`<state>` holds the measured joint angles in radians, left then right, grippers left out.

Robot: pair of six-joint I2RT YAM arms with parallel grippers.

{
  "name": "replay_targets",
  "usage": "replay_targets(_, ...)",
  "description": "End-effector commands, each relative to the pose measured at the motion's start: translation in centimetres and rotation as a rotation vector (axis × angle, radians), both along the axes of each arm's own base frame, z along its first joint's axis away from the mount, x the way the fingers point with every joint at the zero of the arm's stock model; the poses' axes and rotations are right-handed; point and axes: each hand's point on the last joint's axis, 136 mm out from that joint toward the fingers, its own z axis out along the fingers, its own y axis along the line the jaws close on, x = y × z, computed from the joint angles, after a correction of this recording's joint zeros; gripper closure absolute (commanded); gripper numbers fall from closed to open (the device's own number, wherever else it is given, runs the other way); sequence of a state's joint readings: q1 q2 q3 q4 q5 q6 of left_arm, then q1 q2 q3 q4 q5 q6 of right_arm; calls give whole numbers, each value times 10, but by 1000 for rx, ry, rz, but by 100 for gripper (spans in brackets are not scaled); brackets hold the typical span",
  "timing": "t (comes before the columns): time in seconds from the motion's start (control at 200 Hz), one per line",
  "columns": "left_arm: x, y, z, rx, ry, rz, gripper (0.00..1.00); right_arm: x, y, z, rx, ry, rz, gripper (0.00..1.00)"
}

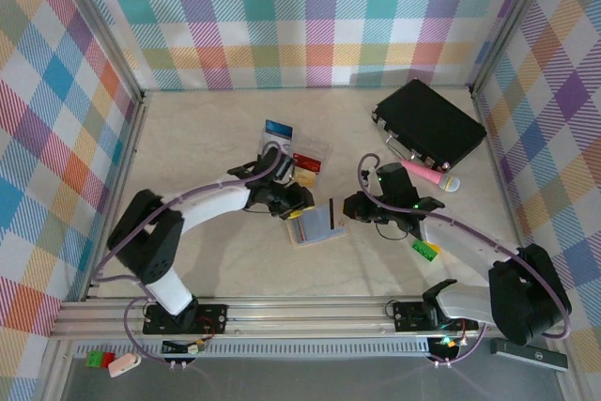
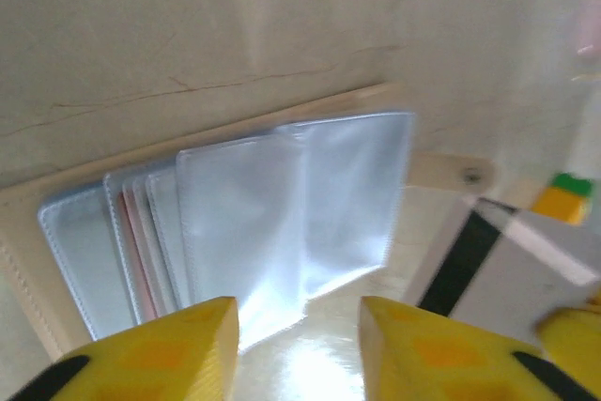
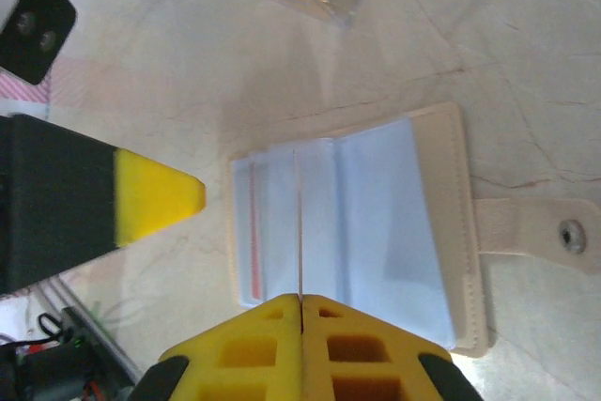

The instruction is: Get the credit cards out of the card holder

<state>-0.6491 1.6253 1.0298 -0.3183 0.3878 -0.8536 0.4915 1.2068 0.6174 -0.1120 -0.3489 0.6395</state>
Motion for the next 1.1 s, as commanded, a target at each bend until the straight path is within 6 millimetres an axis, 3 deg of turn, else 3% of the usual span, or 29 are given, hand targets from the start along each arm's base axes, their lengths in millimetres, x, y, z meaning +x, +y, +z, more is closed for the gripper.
replay_targets(0.0,10,10,41,-119,-100,43,51,4,12,33,119,-20,16,99)
replay_targets(0.195,17,36,91,-285,-202,81,26,14,35,74,307,-23,56,99)
replay_targets(0.295,19,38,116,-395,-246,60,18,22,47,93,403,-29,76,98)
replay_targets(0.395,20,37,134,-463,-274,33,15,30,58,110,475,-24,106,98)
replay_targets(0.55,24,29,146,-528,-269,-6,15,38,67,129,548,-33,127,98)
replay_targets(0.64,28,21,153,-582,-268,-29,21,41,70,137,575,-37,139,97)
replay_targets(0.905,32,14,168,-629,-280,-67,57,49,78,148,615,-37,158,97)
replay_targets(1.095,38,11,178,-668,-297,-61,76,51,78,151,623,-39,163,96)
